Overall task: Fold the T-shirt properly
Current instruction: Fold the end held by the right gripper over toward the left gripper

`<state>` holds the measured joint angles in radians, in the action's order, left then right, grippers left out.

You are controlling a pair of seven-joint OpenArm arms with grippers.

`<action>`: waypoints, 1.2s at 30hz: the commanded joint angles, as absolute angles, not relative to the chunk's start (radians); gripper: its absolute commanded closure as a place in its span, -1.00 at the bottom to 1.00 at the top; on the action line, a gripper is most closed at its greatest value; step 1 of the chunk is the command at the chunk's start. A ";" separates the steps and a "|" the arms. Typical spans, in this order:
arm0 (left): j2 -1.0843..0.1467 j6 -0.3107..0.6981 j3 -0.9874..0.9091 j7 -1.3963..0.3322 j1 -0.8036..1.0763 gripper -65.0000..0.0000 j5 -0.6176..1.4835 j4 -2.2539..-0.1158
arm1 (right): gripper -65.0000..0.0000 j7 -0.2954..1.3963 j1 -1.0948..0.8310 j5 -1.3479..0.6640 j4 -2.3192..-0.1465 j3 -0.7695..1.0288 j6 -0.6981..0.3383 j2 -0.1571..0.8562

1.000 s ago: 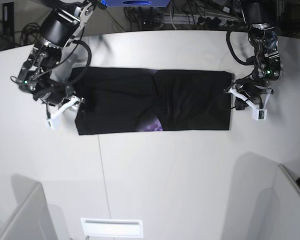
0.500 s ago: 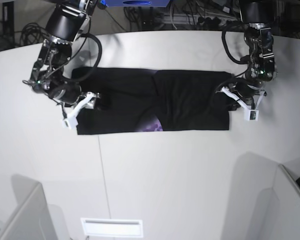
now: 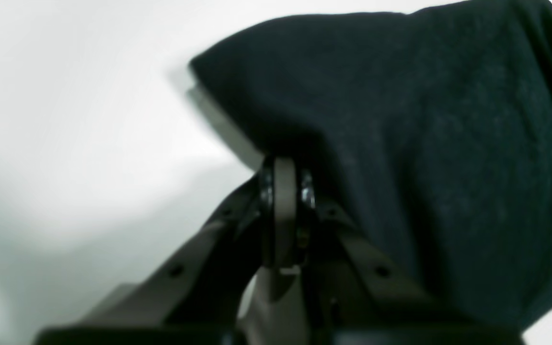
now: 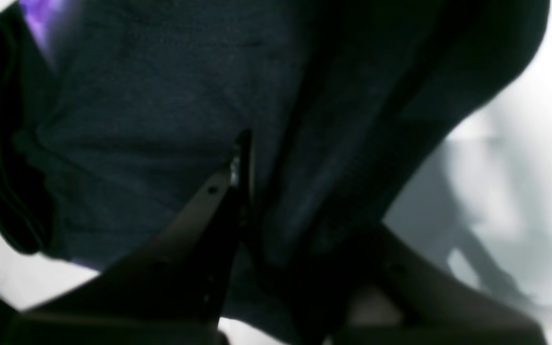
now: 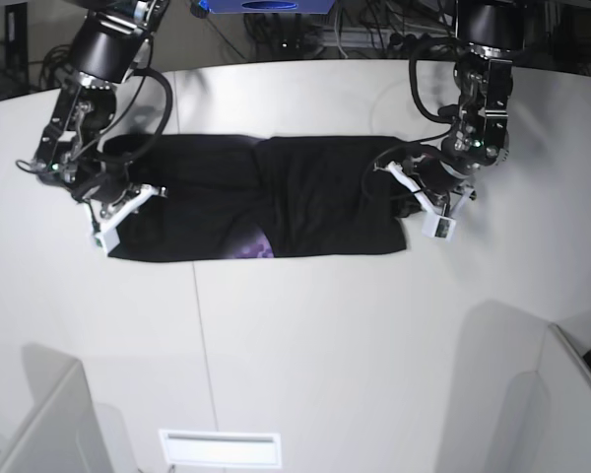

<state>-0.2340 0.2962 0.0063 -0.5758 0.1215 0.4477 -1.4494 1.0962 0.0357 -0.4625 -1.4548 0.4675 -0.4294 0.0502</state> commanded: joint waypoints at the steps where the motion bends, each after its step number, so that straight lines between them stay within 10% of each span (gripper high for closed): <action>1: -0.225 0.294 0.016 -0.671 0.119 1.00 0.417 -1.440 | 1.00 1.084 0.050 -0.483 -1.494 0.467 -0.435 0.064; 36: -0.243 0.294 0.013 -0.674 0.085 1.00 0.417 -1.443 | 1.00 1.127 0.015 -0.486 -1.962 -0.110 0.013 0.073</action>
<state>-0.2337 0.3119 0.0158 -0.6281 0.0814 0.4507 -1.4418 1.1465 -0.0006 -0.4717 -1.9427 -0.1074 0.0093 0.0742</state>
